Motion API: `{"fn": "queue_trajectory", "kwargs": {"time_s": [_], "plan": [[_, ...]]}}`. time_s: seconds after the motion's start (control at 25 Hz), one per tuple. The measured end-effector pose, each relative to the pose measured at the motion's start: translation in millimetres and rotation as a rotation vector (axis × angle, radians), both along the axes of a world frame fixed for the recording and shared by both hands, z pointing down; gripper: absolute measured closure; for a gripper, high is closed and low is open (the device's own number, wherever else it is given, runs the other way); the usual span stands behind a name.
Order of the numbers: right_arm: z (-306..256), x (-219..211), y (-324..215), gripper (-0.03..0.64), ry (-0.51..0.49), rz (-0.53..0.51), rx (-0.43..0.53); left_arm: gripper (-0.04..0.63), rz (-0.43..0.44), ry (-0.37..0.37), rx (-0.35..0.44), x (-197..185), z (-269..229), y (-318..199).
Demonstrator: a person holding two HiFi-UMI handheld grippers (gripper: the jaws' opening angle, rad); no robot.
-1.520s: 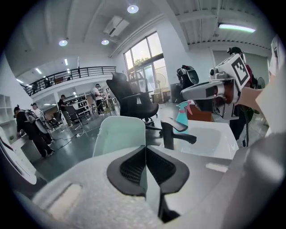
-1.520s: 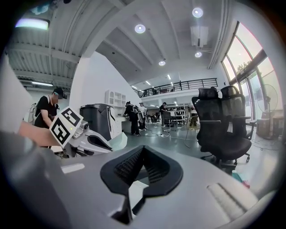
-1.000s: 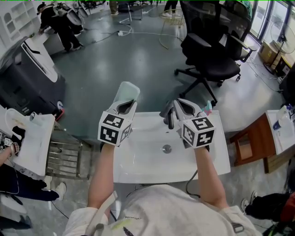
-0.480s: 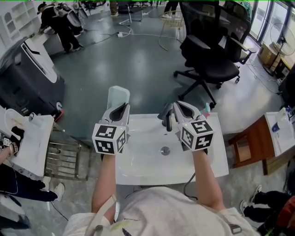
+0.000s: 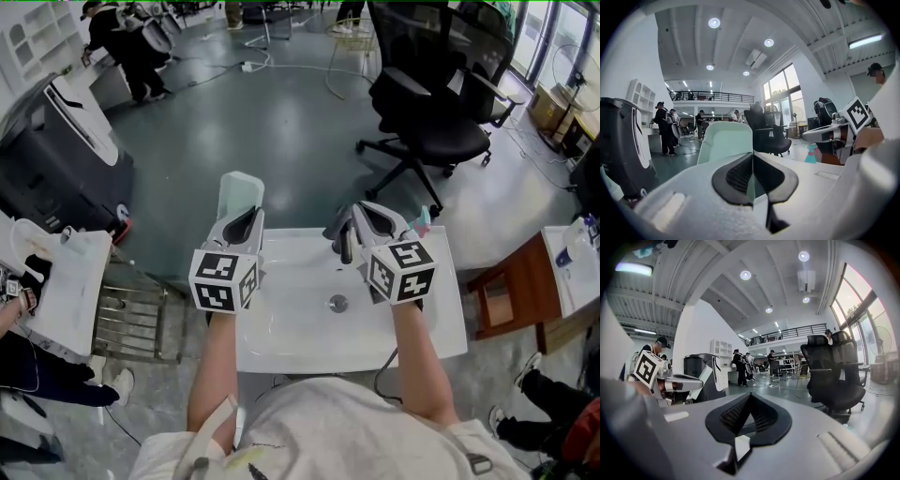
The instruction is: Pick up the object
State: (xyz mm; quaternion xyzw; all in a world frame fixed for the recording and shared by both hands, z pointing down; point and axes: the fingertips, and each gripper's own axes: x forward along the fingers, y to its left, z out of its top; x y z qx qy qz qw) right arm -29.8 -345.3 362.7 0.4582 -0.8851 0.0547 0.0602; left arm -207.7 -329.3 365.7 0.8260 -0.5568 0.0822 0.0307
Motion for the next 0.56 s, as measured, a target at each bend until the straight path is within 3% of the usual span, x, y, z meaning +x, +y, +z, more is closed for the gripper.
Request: {"fn": "queue_trajectory", "kwargs": {"time_s": [0.56], "plan": [[2.3, 0.2, -1.8, 0.614, -0.003, 0.005, -0.002, 0.584, 0.002, 0.0, -0.008, 1.3, 3.1, -2.0]]}}
